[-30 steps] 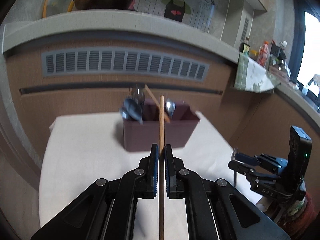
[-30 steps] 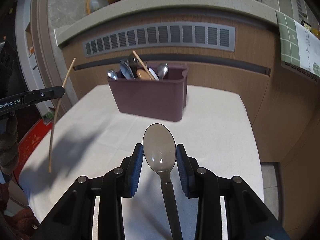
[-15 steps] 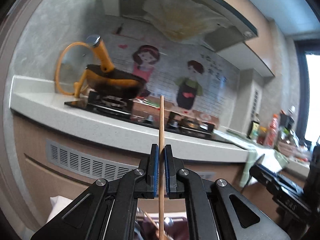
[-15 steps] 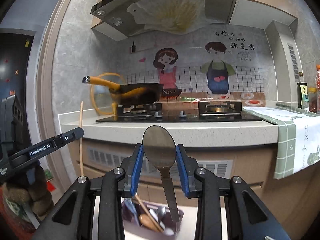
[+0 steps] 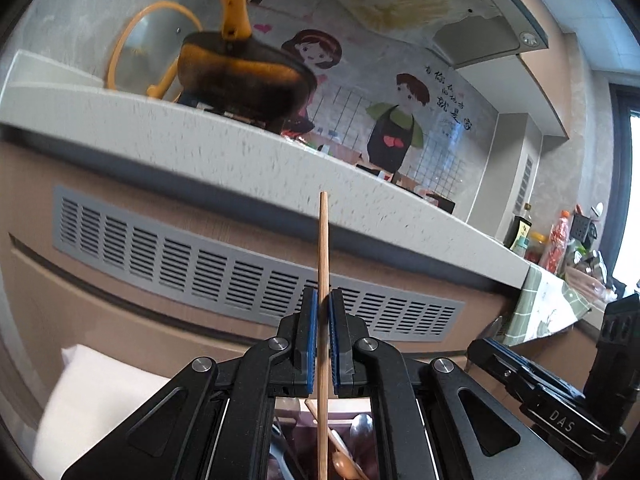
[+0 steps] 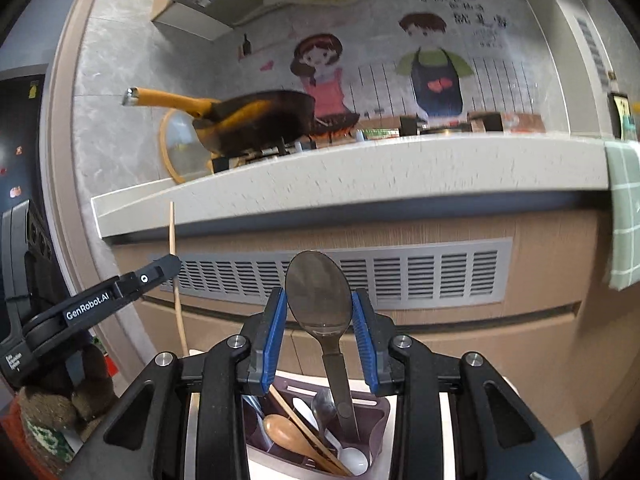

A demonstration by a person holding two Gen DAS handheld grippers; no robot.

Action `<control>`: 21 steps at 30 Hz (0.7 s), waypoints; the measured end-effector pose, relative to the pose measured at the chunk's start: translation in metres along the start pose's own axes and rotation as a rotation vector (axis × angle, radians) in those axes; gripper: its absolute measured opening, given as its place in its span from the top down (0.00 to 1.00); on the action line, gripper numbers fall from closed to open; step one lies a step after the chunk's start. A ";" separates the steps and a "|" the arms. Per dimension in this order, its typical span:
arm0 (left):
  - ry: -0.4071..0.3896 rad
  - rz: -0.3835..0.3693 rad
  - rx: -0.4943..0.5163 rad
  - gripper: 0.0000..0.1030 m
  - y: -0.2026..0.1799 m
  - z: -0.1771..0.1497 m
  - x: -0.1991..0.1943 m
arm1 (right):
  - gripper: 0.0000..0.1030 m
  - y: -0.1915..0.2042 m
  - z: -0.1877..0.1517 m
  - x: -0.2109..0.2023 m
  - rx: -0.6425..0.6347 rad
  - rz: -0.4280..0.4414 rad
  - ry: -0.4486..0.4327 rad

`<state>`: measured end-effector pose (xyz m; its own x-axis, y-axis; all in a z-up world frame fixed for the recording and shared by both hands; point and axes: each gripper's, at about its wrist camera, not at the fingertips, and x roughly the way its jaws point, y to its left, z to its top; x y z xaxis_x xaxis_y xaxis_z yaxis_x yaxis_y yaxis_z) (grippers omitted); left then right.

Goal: Organize utensils
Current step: 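Carry the spoon and chopstick over the maroon caddy and open both grippers to drop them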

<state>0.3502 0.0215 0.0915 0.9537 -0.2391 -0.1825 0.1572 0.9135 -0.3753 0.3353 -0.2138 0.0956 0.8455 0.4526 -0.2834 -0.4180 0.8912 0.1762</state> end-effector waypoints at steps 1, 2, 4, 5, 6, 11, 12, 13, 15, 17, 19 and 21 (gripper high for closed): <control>0.002 -0.003 -0.004 0.95 0.001 -0.002 0.003 | 0.70 -0.001 -0.002 0.003 0.005 -0.001 0.004; 0.001 -0.003 -0.010 0.95 0.003 -0.005 0.005 | 0.70 -0.003 -0.003 0.006 0.010 0.002 0.009; 0.005 -0.005 -0.008 0.95 0.004 -0.010 0.011 | 0.70 -0.004 -0.008 0.011 0.018 0.001 0.014; 0.005 -0.002 -0.005 0.95 0.004 -0.012 0.012 | 0.70 -0.004 -0.010 0.012 0.018 0.001 0.016; 0.004 -0.002 0.002 0.95 0.004 -0.016 0.015 | 0.70 -0.005 -0.014 0.014 0.018 0.001 0.020; 0.098 -0.046 0.013 0.93 0.007 -0.036 0.027 | 0.70 -0.008 -0.033 0.024 0.033 -0.006 0.069; 0.139 -0.058 0.014 0.91 0.008 -0.042 0.030 | 0.69 -0.009 -0.037 0.026 0.037 -0.003 0.087; 0.176 -0.069 0.018 0.89 0.008 -0.048 0.034 | 0.69 -0.010 -0.042 0.029 0.042 -0.001 0.120; 0.239 -0.080 0.027 0.71 0.009 -0.059 0.037 | 0.69 -0.012 -0.054 0.031 0.040 -0.020 0.170; 0.267 -0.077 0.032 0.67 0.009 -0.065 0.031 | 0.68 -0.012 -0.065 0.029 0.026 -0.059 0.202; 0.282 -0.044 0.059 0.67 0.006 -0.072 0.017 | 0.68 -0.012 -0.078 0.019 0.023 -0.083 0.222; 0.293 -0.005 0.103 0.67 -0.001 -0.081 -0.005 | 0.68 -0.011 -0.090 0.005 0.019 -0.084 0.240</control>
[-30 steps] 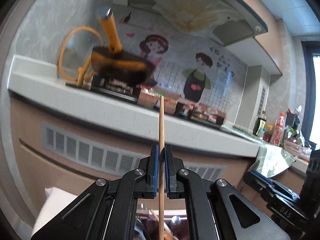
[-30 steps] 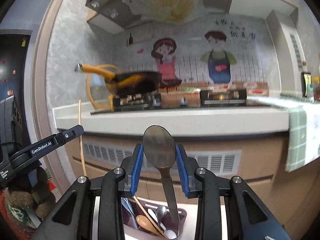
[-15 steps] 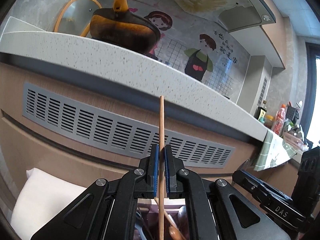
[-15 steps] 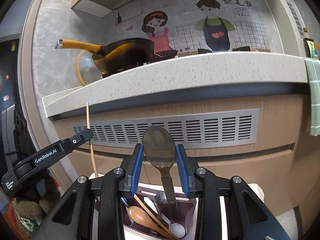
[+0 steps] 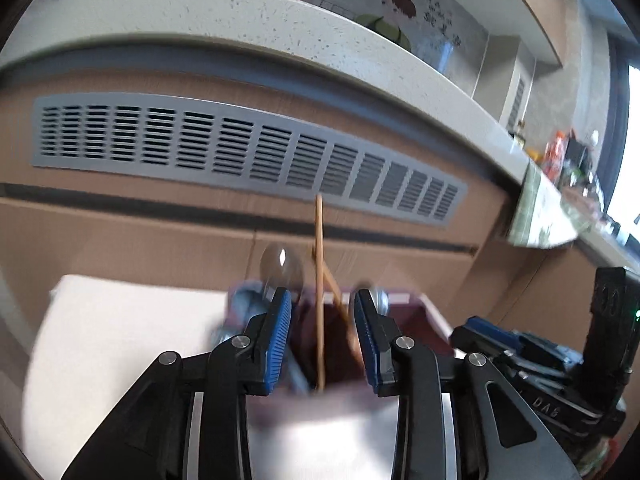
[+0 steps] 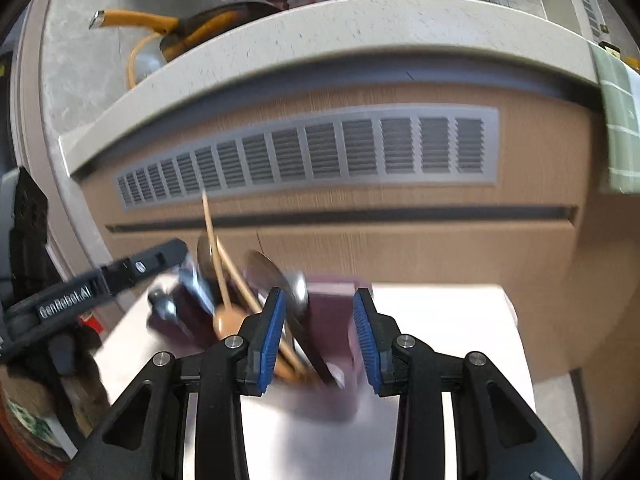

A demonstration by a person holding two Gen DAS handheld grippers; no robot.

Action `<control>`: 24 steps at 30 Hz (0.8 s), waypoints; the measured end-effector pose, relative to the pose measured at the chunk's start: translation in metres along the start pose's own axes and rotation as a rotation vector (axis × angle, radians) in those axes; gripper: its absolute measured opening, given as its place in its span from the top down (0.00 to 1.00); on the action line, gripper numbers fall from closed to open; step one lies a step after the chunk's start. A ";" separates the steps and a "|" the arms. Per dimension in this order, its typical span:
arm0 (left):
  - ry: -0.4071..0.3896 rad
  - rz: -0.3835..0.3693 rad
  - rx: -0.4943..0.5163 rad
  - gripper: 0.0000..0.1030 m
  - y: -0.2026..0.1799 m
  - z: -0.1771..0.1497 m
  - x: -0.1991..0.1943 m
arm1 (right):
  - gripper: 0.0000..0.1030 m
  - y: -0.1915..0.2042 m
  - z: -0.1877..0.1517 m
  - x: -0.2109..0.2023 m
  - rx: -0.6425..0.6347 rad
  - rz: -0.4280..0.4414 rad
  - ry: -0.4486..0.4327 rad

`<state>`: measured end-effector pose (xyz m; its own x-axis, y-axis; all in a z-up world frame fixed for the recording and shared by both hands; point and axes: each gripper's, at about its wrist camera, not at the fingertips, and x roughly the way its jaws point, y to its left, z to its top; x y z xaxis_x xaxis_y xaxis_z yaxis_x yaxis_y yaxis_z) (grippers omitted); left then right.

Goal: Organize utensils

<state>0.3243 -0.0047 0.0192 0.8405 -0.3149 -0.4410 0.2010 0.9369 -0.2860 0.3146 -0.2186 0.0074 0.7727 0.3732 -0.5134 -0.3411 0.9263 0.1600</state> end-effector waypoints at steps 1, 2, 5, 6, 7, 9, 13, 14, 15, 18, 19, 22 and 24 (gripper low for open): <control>0.008 0.024 0.016 0.67 -0.004 -0.007 -0.009 | 0.68 0.001 -0.008 -0.007 0.002 -0.002 0.008; 0.018 0.053 0.034 0.66 -0.007 -0.014 -0.019 | 0.67 0.001 -0.016 -0.015 0.009 0.000 0.016; 0.064 0.142 0.094 0.66 -0.020 -0.042 -0.052 | 0.62 0.006 -0.039 -0.041 0.039 0.007 0.044; 0.078 0.171 0.111 0.67 -0.024 -0.053 -0.067 | 0.61 0.011 -0.048 -0.054 0.040 0.007 0.050; 0.082 0.188 0.118 0.67 -0.027 -0.061 -0.077 | 0.61 0.015 -0.052 -0.063 0.036 0.008 0.052; 0.100 0.228 0.108 0.67 -0.032 -0.079 -0.101 | 0.61 0.027 -0.065 -0.084 0.013 0.011 0.051; 0.102 0.272 0.110 0.67 -0.044 -0.105 -0.138 | 0.61 0.053 -0.091 -0.122 -0.051 -0.024 0.022; 0.097 0.278 0.113 0.67 -0.045 -0.110 -0.145 | 0.61 0.057 -0.094 -0.129 -0.053 -0.028 0.016; 0.095 0.280 0.120 0.67 -0.047 -0.115 -0.153 | 0.61 0.060 -0.100 -0.136 -0.050 -0.026 0.010; 0.097 0.274 0.111 0.67 -0.050 -0.120 -0.164 | 0.61 0.065 -0.108 -0.145 -0.052 -0.044 -0.003; 0.098 0.275 0.109 0.67 -0.051 -0.119 -0.166 | 0.61 0.067 -0.110 -0.148 -0.053 -0.052 -0.006; 0.089 0.278 0.106 0.67 -0.052 -0.116 -0.168 | 0.61 0.067 -0.112 -0.150 -0.057 -0.061 -0.002; 0.082 0.277 0.106 0.67 -0.054 -0.113 -0.167 | 0.61 0.069 -0.113 -0.152 -0.067 -0.069 -0.006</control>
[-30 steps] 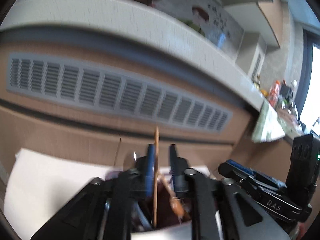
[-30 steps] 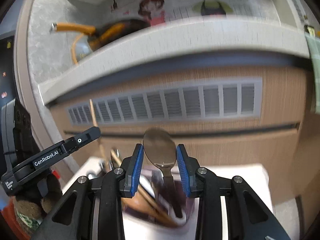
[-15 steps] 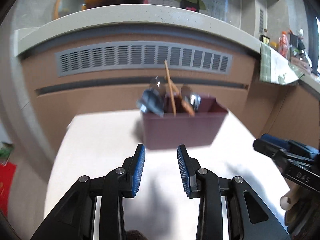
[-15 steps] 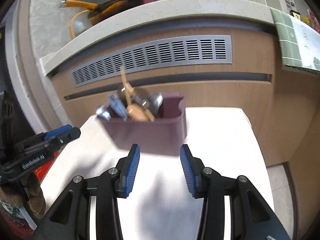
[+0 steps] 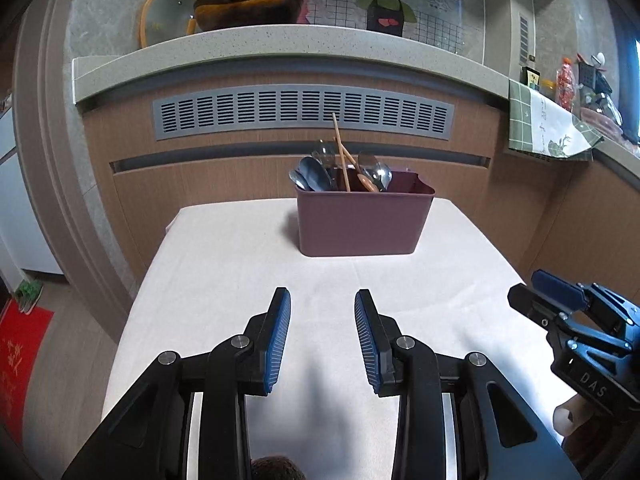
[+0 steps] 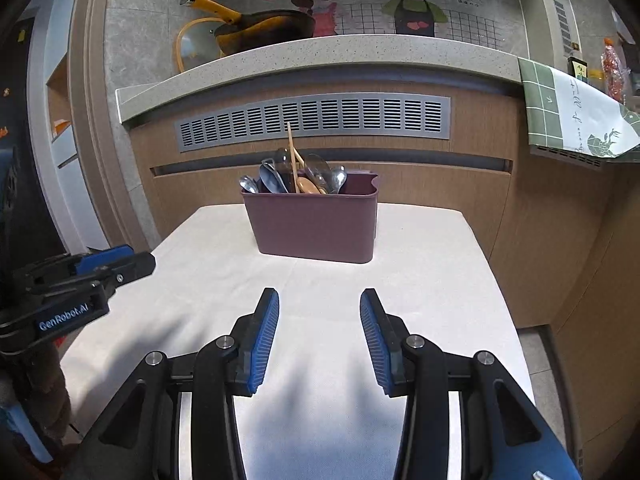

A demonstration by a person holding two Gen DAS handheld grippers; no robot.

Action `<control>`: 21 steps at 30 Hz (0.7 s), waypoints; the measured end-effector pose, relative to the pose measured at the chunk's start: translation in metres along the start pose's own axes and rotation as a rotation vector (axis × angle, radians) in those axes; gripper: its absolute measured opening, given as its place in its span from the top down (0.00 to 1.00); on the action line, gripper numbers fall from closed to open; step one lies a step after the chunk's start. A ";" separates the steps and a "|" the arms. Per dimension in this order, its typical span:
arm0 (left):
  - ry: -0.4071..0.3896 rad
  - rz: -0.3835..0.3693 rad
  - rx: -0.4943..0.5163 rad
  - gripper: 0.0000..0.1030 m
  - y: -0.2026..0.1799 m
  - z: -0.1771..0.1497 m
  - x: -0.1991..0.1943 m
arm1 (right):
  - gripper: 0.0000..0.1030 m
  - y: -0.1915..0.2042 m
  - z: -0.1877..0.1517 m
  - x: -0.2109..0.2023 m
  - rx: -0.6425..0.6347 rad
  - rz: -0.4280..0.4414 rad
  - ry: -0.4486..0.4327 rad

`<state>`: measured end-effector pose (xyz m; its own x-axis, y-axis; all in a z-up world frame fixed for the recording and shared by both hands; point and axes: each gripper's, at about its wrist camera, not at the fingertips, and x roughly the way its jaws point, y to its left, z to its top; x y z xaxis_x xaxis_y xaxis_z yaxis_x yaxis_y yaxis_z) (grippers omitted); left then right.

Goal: Organize utensils

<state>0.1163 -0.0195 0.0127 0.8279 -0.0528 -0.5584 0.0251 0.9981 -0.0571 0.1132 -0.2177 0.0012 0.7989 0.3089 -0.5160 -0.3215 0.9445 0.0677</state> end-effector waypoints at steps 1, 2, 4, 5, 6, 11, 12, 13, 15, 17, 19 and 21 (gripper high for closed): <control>-0.001 -0.002 0.000 0.67 0.000 0.000 -0.001 | 0.61 0.001 0.000 -0.002 -0.004 -0.002 -0.001; 0.000 -0.003 0.000 0.67 0.000 0.001 0.000 | 0.61 0.001 0.000 -0.002 -0.006 -0.002 -0.003; 0.003 -0.006 -0.003 0.67 0.000 0.001 -0.001 | 0.61 0.001 0.000 -0.002 -0.006 0.001 -0.003; 0.004 -0.007 -0.004 0.67 0.000 0.001 0.000 | 0.61 0.001 0.000 -0.002 -0.008 0.000 -0.002; 0.005 -0.009 -0.003 0.67 -0.001 0.001 0.000 | 0.61 0.001 0.000 -0.002 -0.008 -0.001 -0.001; 0.006 -0.013 0.001 0.67 -0.002 0.000 -0.001 | 0.61 0.002 -0.001 -0.004 -0.009 -0.004 0.002; 0.006 -0.013 0.001 0.67 -0.003 0.000 -0.001 | 0.61 0.002 -0.001 -0.004 -0.010 -0.002 0.002; 0.006 -0.014 0.000 0.67 -0.003 0.000 -0.001 | 0.61 0.001 -0.001 -0.003 -0.010 -0.002 0.002; 0.005 -0.014 -0.001 0.67 -0.003 0.000 -0.001 | 0.61 0.001 -0.001 -0.003 -0.010 -0.004 0.002; 0.004 -0.015 -0.002 0.67 -0.002 0.000 -0.001 | 0.61 0.001 -0.001 -0.003 -0.010 -0.005 0.001; 0.004 -0.015 -0.002 0.67 -0.002 0.001 -0.001 | 0.61 0.001 -0.001 -0.004 -0.011 -0.006 0.000; 0.003 -0.016 -0.003 0.67 -0.002 0.001 -0.001 | 0.61 0.001 -0.001 -0.004 -0.013 -0.008 -0.003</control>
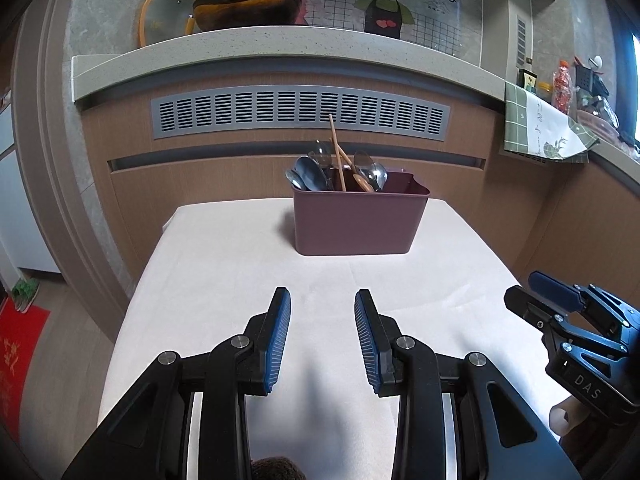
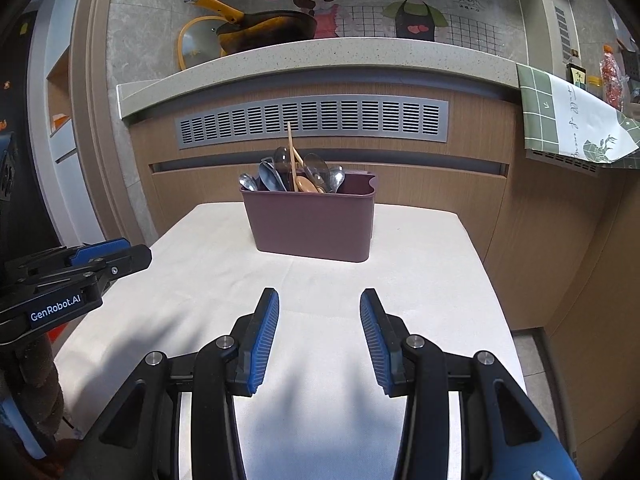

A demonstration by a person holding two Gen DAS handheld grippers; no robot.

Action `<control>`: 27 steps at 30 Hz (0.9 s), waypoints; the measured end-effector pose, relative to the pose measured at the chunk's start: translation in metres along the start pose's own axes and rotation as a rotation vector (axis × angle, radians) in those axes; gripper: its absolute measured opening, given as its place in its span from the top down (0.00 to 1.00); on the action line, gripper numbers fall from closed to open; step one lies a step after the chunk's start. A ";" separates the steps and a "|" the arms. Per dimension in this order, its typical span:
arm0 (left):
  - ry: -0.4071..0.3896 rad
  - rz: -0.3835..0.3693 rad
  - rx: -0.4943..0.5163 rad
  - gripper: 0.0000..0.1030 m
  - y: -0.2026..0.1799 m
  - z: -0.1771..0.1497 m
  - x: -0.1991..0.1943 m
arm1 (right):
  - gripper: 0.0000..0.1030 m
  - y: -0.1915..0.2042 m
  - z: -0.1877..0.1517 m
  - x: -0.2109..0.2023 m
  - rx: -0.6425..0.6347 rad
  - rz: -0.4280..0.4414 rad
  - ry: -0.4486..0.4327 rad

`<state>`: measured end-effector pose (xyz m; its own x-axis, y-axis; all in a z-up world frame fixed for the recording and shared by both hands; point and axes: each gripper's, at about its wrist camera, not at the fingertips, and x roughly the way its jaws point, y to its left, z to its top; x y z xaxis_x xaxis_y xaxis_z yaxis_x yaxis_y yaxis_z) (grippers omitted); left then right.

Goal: Organize utensils

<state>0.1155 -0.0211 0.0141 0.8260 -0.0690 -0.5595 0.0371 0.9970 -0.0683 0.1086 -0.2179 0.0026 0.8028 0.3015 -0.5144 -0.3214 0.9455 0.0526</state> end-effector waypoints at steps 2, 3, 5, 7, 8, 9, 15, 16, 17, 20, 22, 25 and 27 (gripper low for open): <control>-0.001 -0.001 0.000 0.67 0.000 0.000 0.000 | 0.61 0.000 0.000 0.000 -0.002 -0.001 0.000; -0.001 -0.001 -0.001 0.67 0.000 0.000 -0.001 | 0.61 0.000 0.000 0.000 -0.002 -0.001 -0.001; -0.001 -0.001 -0.001 0.67 0.000 0.000 -0.001 | 0.61 0.000 0.000 0.000 -0.003 -0.003 -0.003; 0.002 -0.001 -0.001 0.67 -0.001 0.000 -0.001 | 0.61 -0.001 0.000 -0.001 -0.004 -0.004 -0.003; 0.003 0.000 -0.001 0.67 -0.001 0.000 -0.001 | 0.61 -0.001 0.000 -0.001 -0.004 -0.003 -0.003; 0.004 0.000 -0.001 0.67 -0.002 -0.001 -0.002 | 0.61 -0.001 0.000 -0.001 -0.004 -0.003 -0.002; 0.008 0.003 0.000 0.67 -0.003 -0.003 -0.003 | 0.61 -0.002 0.000 -0.001 -0.004 -0.006 -0.006; 0.008 0.003 0.000 0.67 -0.003 -0.003 -0.003 | 0.61 -0.002 0.000 -0.001 -0.004 -0.006 -0.007; 0.009 0.000 -0.001 0.67 -0.003 -0.003 -0.003 | 0.61 -0.002 0.001 -0.001 -0.005 -0.007 -0.007; 0.009 -0.003 -0.001 0.67 -0.003 -0.004 -0.003 | 0.61 -0.002 0.001 -0.002 -0.008 -0.012 -0.011; 0.008 -0.004 0.000 0.67 -0.003 -0.005 -0.004 | 0.61 -0.002 0.001 -0.004 -0.008 -0.016 -0.015; 0.008 -0.005 -0.001 0.67 -0.005 -0.005 -0.005 | 0.61 -0.002 0.002 -0.005 -0.009 -0.019 -0.020; 0.009 -0.003 -0.002 0.67 -0.005 -0.006 -0.006 | 0.61 -0.002 0.002 -0.006 -0.010 -0.020 -0.021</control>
<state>0.1074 -0.0262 0.0129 0.8205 -0.0723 -0.5670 0.0385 0.9967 -0.0713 0.1057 -0.2212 0.0074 0.8194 0.2854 -0.4970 -0.3103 0.9500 0.0338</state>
